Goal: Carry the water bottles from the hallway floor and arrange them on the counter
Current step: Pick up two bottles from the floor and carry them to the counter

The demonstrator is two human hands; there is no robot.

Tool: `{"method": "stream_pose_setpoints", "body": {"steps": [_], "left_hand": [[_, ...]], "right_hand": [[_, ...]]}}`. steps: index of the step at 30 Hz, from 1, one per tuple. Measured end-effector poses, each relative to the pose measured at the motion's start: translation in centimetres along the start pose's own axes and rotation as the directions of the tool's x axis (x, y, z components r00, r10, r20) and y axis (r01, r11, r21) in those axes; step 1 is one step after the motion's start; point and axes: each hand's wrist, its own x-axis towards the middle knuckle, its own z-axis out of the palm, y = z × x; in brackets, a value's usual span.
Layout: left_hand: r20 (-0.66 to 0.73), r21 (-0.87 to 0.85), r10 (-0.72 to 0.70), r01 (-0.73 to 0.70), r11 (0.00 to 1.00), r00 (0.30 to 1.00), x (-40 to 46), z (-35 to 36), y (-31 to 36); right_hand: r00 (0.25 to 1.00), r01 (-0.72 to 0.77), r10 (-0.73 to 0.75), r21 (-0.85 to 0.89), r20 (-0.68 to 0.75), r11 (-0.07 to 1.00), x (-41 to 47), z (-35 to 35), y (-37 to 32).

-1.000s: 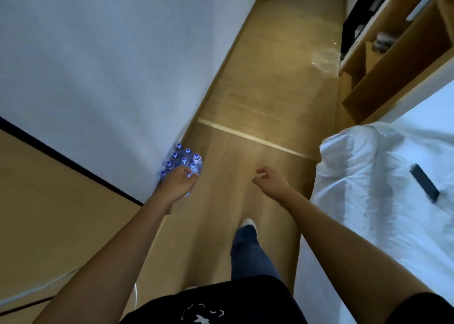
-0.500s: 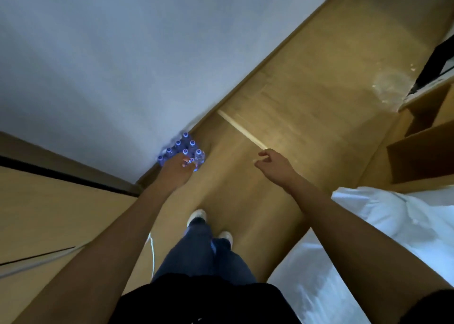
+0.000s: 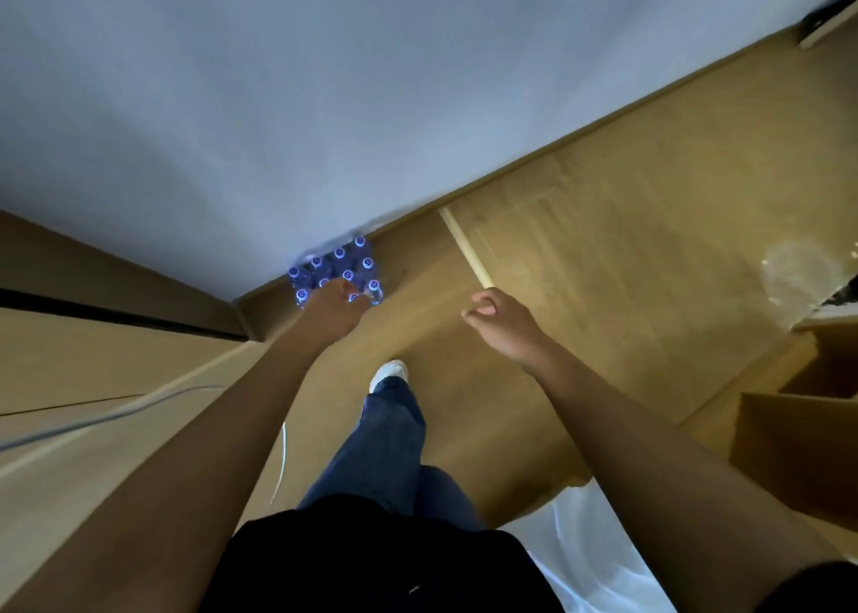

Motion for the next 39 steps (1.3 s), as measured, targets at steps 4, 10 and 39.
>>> {"method": "stream_pose_setpoints", "body": {"steps": [4,10,39], "left_hand": [[-0.058,-0.04,-0.047,0.045,0.998,0.997,2.7,-0.2,0.4],[-0.207,-0.139,-0.171,0.144,0.98,0.963,5.6,0.4,-0.8],[-0.412,-0.288,-0.281,0.169,0.943,0.867,31.1,20.7,-20.7]], "right_hand": [[1.0,0.017,-0.015,-0.073,0.021,0.997,4.4,-0.9,-1.6],[0.987,0.087,-0.063,-0.159,0.147,0.984,10.2,-0.3,-3.0],[0.917,0.325,-0.25,-0.217,0.311,0.92,45.3,19.5,9.3]]}}
